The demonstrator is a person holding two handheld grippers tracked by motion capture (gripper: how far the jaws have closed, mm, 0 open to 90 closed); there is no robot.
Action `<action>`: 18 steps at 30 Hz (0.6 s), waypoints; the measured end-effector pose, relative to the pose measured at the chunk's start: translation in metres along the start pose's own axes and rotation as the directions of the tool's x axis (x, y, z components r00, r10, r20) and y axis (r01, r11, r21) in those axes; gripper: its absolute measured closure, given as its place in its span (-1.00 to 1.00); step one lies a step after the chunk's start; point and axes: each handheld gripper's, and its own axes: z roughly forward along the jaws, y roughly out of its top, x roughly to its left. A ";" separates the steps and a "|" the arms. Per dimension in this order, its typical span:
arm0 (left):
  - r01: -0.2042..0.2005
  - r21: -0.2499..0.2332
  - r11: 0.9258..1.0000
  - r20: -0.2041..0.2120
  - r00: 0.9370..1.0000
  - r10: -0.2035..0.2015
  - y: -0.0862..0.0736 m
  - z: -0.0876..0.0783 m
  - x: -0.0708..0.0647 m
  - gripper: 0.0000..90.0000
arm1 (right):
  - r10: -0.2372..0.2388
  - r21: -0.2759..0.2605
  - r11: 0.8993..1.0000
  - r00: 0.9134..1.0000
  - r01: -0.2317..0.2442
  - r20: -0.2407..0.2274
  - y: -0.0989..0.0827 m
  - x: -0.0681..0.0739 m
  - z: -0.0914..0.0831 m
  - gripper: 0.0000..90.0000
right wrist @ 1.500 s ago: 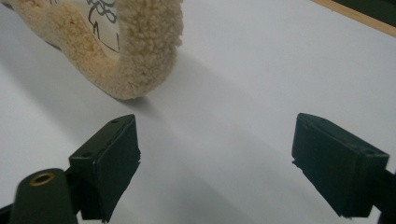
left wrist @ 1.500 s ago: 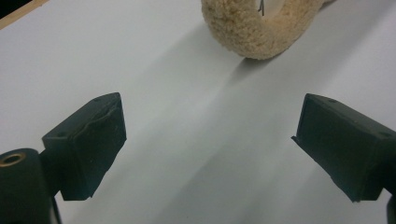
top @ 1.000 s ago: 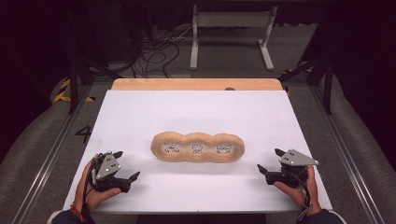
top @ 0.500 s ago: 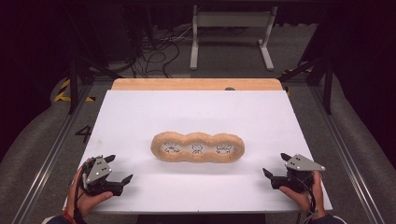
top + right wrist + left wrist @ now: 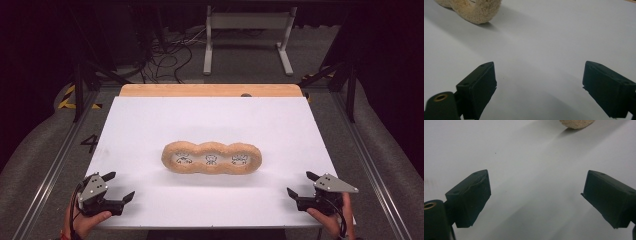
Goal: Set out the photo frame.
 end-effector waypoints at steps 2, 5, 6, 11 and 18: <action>-0.005 0.006 1.000 -0.005 1.000 0.005 0.001 0.000 -0.001 -0.83 | 0.002 -0.002 1.000 1.000 -0.002 0.002 0.000 -0.001 0.000 -0.74; -0.001 -0.005 1.000 -0.010 1.000 0.001 0.002 0.000 -0.002 -0.84 | -0.004 -0.003 1.000 1.000 0.004 0.000 0.000 0.000 0.000 -0.75; -0.001 -0.012 1.000 -0.007 1.000 0.001 0.002 0.000 -0.002 -0.84 | -0.007 -0.002 1.000 1.000 0.007 -0.004 0.000 0.001 0.001 -0.75; 0.005 -0.023 1.000 -0.002 1.000 -0.005 0.001 -0.001 -0.002 -0.84 | -0.010 0.003 1.000 1.000 0.010 -0.004 0.001 0.003 0.003 -0.75; 0.002 -0.024 1.000 -0.002 1.000 -0.002 0.001 -0.001 -0.003 -0.84 | -0.023 0.016 1.000 1.000 0.023 -0.004 0.001 0.005 0.005 -0.76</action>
